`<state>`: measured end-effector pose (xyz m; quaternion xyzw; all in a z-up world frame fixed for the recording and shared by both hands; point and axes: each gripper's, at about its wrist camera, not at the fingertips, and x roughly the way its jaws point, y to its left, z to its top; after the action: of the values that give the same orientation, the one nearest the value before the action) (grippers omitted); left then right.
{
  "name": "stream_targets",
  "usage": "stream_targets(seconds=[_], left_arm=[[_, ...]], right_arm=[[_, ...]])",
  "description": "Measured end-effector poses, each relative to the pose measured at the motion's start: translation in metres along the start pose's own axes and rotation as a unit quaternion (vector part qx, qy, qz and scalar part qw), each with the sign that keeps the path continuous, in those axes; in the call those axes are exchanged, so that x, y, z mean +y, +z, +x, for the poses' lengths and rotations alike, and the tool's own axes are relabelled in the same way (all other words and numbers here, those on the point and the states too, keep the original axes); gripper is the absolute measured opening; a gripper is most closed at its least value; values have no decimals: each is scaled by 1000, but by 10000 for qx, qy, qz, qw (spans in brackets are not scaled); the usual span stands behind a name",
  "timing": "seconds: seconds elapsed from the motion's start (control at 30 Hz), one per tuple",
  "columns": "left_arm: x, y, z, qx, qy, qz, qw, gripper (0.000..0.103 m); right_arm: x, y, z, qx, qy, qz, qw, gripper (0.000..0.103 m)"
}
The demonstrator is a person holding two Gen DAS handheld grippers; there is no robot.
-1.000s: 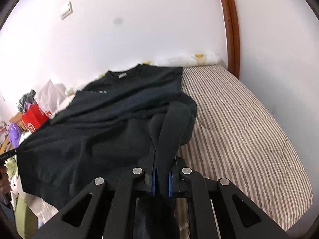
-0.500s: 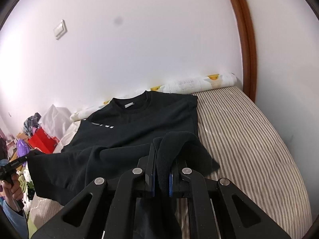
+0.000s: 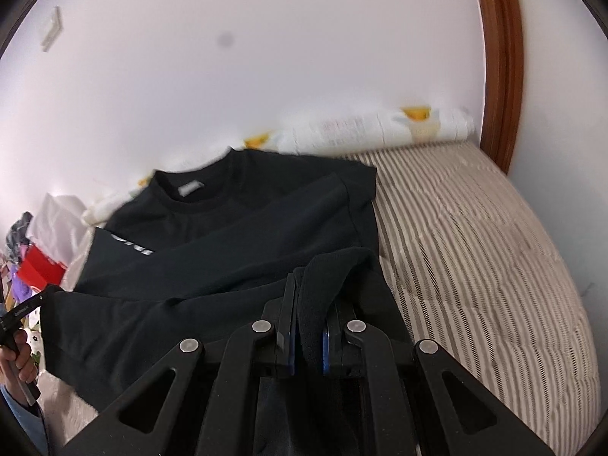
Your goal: Fold small clothes
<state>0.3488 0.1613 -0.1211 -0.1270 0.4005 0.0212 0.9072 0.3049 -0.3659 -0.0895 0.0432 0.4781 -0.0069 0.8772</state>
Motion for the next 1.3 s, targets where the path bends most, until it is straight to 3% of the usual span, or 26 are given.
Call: stream_targets(seconds=[0.23, 0.33, 0.4, 0.53, 0.67, 0.83, 0.97, 1.13, 1.3], left_arm=[[-1, -7, 17, 153, 74, 110, 9998, 13], [-4, -8, 13, 196, 67, 230, 9995, 15], [-3, -10, 4, 234, 38, 275, 9993, 22], [4, -16, -13, 240, -101, 180, 9995, 38], [20, -30, -37, 136, -117, 88, 9998, 43], [46, -54, -54, 170, 5, -96, 9998, 49], [58, -66, -47, 355, -32, -195, 9992, 49], [58, -63, -27, 627, -512, -359, 9961, 52], [48, -57, -12, 557, -460, -232, 9971, 51]], right_arm=[[-4, -8, 29, 308, -221, -157, 9992, 9], [-4, -11, 12, 281, -142, -227, 9992, 18], [-4, -18, -6, 243, -38, -372, 9990, 33], [-16, -40, -45, -140, -246, -665, 9974, 44], [-48, -58, -56, -53, -188, -150, 9997, 45], [-60, -70, -56, 12, -325, 65, 9995, 45], [-60, -72, -44, 140, -126, 174, 9997, 45], [-57, -69, -29, 230, -19, 180, 9996, 47], [-64, -66, -8, 378, 184, 461, 9981, 49]])
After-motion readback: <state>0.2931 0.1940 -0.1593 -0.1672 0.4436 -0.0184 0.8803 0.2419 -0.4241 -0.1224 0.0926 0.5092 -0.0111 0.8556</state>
